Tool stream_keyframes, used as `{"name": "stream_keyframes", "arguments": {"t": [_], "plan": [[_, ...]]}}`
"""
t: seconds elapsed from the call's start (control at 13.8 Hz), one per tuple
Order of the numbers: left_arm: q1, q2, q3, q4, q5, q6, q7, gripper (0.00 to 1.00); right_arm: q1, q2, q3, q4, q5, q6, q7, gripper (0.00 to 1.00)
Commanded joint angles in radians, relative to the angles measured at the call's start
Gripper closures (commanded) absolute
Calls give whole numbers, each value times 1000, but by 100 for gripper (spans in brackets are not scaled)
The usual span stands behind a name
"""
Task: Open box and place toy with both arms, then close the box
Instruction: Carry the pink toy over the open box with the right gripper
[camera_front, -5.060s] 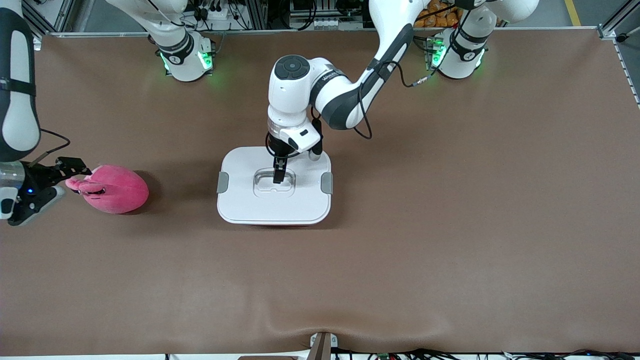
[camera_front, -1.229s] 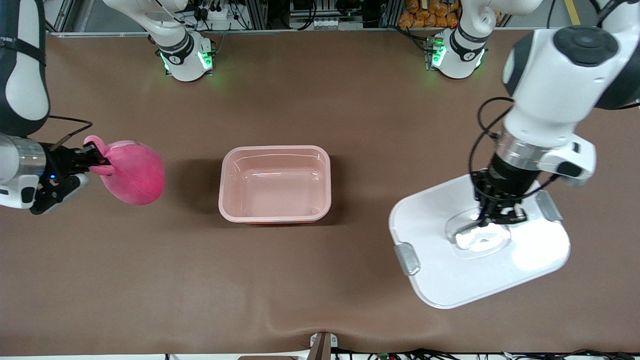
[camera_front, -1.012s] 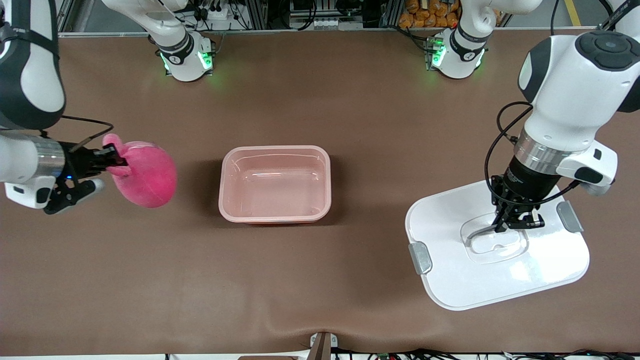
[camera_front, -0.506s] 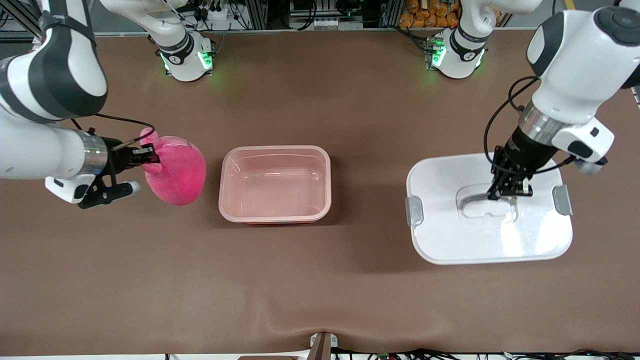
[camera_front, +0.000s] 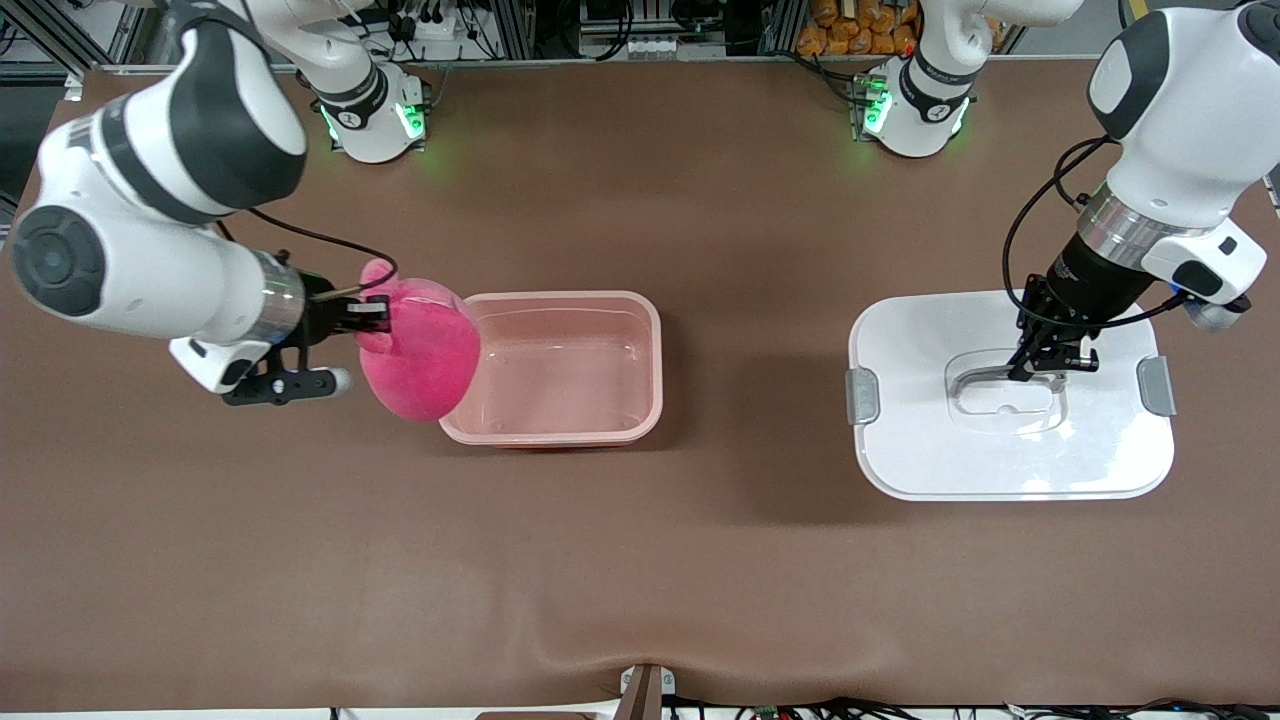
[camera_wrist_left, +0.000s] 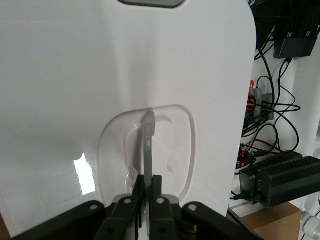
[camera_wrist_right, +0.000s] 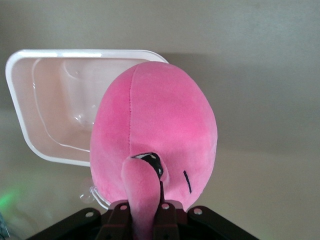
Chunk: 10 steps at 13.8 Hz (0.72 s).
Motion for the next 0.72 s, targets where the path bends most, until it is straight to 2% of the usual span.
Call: {"name": "stream_keyframes", "arguments": {"t": [0.0,0.14,0.51,0.58,0.65], "plan": [[-3,-6,-10,-4,-17,17,23,100,43,24,-12,22,22,24,91,100],[-5,0,-10,1,-56,19,24,100,53,34,-12,21,23,44,129,100],[-6,14,-33,4,-63,31,6,100,113,63,-12,21,26,105,266,100],[18,14,-64,4,-64,31,3,100,119,66,-12,21,25,108,272,100],[81,15,-137,7,-64,31,3,100,121,72,-12,21,25,114,272,100]]}}
